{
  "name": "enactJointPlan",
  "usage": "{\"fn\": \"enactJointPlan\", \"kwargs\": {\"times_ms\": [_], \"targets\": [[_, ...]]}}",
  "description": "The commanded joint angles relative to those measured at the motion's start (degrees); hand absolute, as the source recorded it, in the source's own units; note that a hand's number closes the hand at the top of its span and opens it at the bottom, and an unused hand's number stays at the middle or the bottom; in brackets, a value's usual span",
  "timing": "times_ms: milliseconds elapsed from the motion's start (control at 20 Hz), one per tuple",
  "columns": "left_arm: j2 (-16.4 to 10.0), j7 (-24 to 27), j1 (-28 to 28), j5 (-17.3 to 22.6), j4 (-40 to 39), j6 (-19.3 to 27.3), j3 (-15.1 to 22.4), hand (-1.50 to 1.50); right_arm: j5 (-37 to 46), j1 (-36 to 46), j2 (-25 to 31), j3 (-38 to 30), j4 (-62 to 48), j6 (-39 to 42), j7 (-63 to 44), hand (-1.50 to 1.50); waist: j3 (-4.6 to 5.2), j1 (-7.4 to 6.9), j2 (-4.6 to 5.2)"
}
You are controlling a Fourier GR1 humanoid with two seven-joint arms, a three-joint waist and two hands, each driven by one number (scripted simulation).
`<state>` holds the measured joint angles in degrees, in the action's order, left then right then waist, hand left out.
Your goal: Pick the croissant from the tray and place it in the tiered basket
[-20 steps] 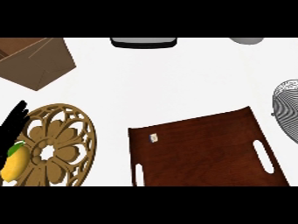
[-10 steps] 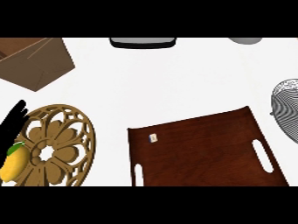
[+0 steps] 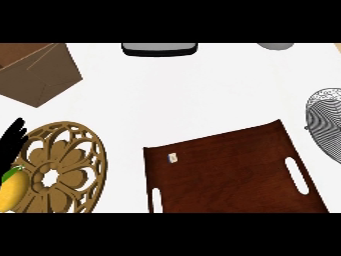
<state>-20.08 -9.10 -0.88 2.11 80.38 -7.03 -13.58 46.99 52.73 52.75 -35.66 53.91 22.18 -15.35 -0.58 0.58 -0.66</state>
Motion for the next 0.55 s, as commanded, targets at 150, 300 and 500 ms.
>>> {"fn": "enactJointPlan", "kwargs": {"times_ms": [150,300,500], "targets": [[2.01,-1.19,-2.76,0.56,0.22,-0.42,0.59,0.0,-13.79,-0.1,7.35,-17.84,-4.04,7.87,-1.5,-1.5,0.49,1.59,-0.06],[2.3,0.63,-5.77,0.09,1.3,-0.6,0.27,0.0,-18.59,-6.74,9.53,-25.65,-5.28,10.5,2.9,-1.5,0.42,1.94,-0.04],[3.29,1.82,-7.55,0.62,0.94,-1.38,-0.08,0.0,-23.35,-15.91,10.09,-32.91,-5.32,17.75,6.13,-1.5,0.51,1.92,0.01]]}}
